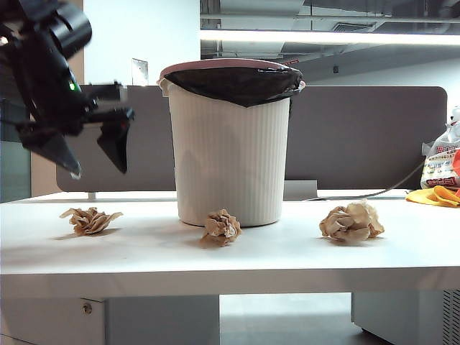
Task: Pick up all the trash on the table and put it in the trash can.
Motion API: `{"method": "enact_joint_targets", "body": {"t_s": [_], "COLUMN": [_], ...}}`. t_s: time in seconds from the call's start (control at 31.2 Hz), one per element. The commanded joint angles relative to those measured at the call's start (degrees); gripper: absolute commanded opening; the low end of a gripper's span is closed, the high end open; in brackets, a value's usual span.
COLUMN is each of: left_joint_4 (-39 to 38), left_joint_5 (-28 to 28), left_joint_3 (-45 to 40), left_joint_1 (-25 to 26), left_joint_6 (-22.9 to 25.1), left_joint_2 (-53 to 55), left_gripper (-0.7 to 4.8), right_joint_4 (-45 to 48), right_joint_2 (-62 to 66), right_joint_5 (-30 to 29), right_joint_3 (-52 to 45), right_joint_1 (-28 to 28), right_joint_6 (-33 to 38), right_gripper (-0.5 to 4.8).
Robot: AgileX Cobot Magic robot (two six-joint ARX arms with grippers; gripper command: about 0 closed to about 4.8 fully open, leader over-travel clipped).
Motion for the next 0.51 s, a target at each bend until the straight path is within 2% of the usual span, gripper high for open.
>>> {"method": "enact_joint_targets", "body": {"t_s": [0.03,0.16,0.48,0.51], "left_joint_4": [1.92,2.86,9.31,8.96], "left_joint_5": [-0.81,-3.65,-4.26,-4.17], "left_joint_3": [0.24,0.24,0.22,0.22], "left_joint_1": [-0.02,0.00,-0.04,-0.04], "left_joint_6": [0.02,0.07,0.00,-0.04], "left_joint_2": [2.89,6.51,13.62,13.90], "left_gripper": [4.79,4.79,4.79,4.36], "right_joint_4": [-3.63,-7.37,-8.07,-8.20], "right_joint_2": [1.29,3.21,4.07,4.07], "right_joint_5": [0.11,0.74,0.66,0.66], "right_joint_3": [0.24,0.20,0.20,0.20], "right_joint_1": [0.13,0.15,0.20,0.20], "right_joint_6": [-0.17,-0.33,-0.44,-0.42], "right_gripper": [-0.08,-0.08,-0.08,-0.08]}}
